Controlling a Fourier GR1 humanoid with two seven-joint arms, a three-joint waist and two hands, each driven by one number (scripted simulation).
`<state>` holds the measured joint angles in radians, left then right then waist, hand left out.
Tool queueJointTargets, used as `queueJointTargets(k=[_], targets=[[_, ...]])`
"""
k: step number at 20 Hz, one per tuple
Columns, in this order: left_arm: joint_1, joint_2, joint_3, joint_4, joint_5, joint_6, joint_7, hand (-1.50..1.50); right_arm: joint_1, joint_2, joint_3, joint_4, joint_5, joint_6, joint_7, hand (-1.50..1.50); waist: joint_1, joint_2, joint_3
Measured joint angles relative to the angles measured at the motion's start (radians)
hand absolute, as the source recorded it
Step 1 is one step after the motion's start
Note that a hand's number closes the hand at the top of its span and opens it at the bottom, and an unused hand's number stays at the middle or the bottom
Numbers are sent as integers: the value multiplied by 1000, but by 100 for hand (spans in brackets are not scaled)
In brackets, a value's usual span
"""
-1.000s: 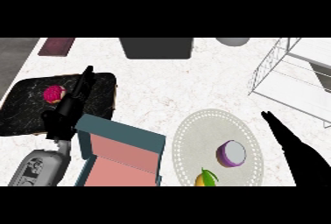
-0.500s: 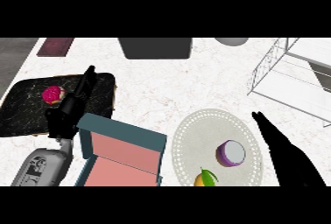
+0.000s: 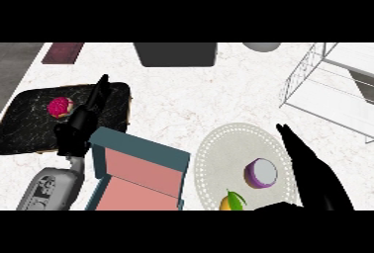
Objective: Pick the can from the placemat and place it in the tiered shelf
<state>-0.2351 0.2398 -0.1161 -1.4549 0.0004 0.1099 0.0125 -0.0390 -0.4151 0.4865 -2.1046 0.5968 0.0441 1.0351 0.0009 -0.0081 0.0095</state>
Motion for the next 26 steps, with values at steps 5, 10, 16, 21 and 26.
queueJointTargets(k=[5,10,16,21,26], targets=[[16,-11,11,7,-6,-10,-12,0,7,24,-7,25,17,19,-6,-150,0,1,-1],[47,-23,11,0,-9,-36,-1,0,2,65,-7,67,48,38,-13,-150,1,4,-5],[44,-52,9,12,-38,-40,17,0,8,109,-22,134,90,61,-38,-150,-1,6,-8],[62,-82,10,10,-56,-48,12,0,27,144,-29,173,140,72,-59,-150,-1,7,-9],[55,-109,11,20,-87,-48,12,0,47,174,-57,237,175,65,-119,-150,-2,8,-9]])
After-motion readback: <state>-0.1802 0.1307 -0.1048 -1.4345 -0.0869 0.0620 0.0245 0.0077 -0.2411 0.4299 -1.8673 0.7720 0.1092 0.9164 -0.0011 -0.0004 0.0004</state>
